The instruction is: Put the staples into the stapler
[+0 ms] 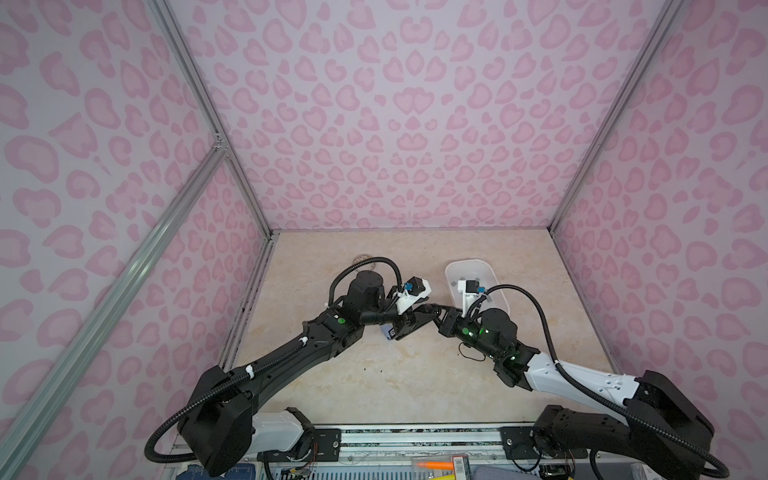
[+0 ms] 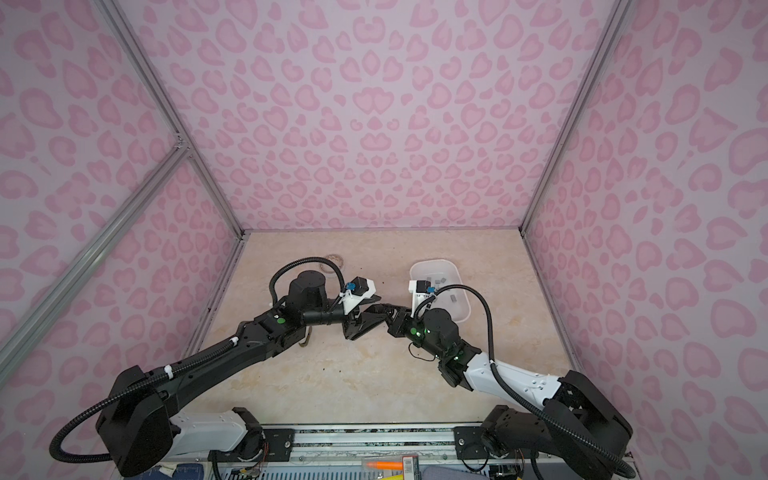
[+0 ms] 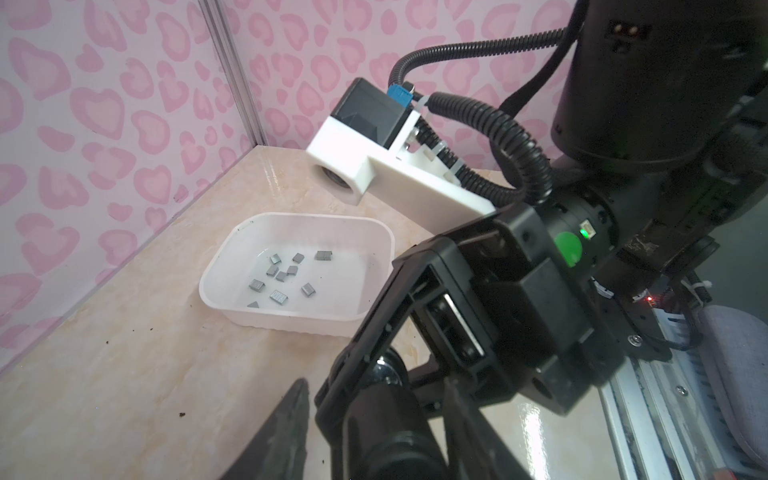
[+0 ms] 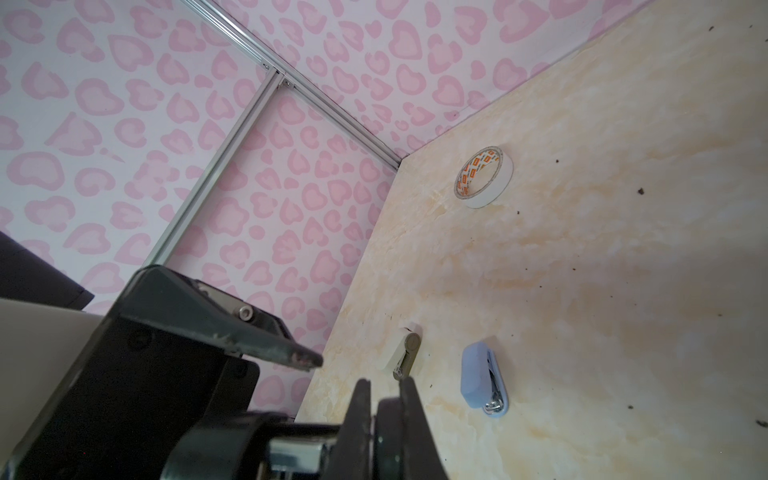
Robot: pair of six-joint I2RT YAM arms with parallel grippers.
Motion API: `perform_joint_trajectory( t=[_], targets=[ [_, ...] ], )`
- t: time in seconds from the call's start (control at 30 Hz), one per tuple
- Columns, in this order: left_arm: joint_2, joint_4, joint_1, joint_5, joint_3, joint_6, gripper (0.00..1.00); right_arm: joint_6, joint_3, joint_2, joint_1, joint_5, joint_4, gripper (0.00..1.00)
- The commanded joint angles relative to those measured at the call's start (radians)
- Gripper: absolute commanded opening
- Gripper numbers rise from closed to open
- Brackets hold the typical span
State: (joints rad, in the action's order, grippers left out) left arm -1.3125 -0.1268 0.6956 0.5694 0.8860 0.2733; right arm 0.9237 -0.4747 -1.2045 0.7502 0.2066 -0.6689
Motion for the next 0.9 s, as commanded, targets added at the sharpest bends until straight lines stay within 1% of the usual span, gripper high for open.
perform_joint_trajectory(
  t=[0.0,0.17,0.2,0.23,0.27,0.3,0.33,0.37,0.63,0.73,0.8,0.87],
  targets=[
    [0.010,-0.007,0.001,-0.004,-0.010,0.006,0.49,0.000,0.001,0.010,0.000,-0.010,-0.057,0.00],
    [0.004,0.004,0.002,-0.003,-0.002,0.009,0.48,-0.004,0.004,0.020,0.000,-0.016,-0.050,0.00],
    [0.004,0.005,0.002,-0.001,-0.002,0.009,0.46,-0.005,0.004,0.020,0.001,-0.017,-0.047,0.00],
    [0.003,0.009,0.002,0.004,0.001,0.012,0.40,-0.006,0.004,0.019,0.000,-0.019,-0.044,0.00],
    [0.002,0.010,0.000,0.010,0.004,0.012,0.26,-0.008,0.005,0.019,0.001,-0.022,-0.042,0.00],
    [0.004,0.011,0.001,0.012,0.006,0.011,0.14,-0.009,0.006,0.018,0.000,-0.025,-0.039,0.00],
    [0.008,0.007,0.002,0.014,0.008,0.008,0.07,-0.011,0.008,0.018,0.000,-0.033,-0.033,0.00],
    [0.013,0.007,0.001,0.013,0.010,0.006,0.04,-0.017,0.012,0.021,-0.001,-0.042,-0.023,0.00],
    [0.070,0.000,0.001,0.028,-0.018,0.012,0.04,-0.038,0.072,0.054,-0.023,-0.115,0.044,0.14],
    [0.083,-0.003,0.000,0.032,-0.023,0.011,0.04,-0.047,0.082,0.053,-0.026,-0.119,0.054,0.17],
    [0.089,0.000,-0.001,0.033,-0.023,0.010,0.04,-0.052,0.082,0.046,-0.027,-0.121,0.067,0.17],
    [0.091,0.007,-0.002,0.034,-0.021,0.012,0.04,-0.071,0.084,0.047,-0.029,-0.112,0.067,0.24]
  ],
)
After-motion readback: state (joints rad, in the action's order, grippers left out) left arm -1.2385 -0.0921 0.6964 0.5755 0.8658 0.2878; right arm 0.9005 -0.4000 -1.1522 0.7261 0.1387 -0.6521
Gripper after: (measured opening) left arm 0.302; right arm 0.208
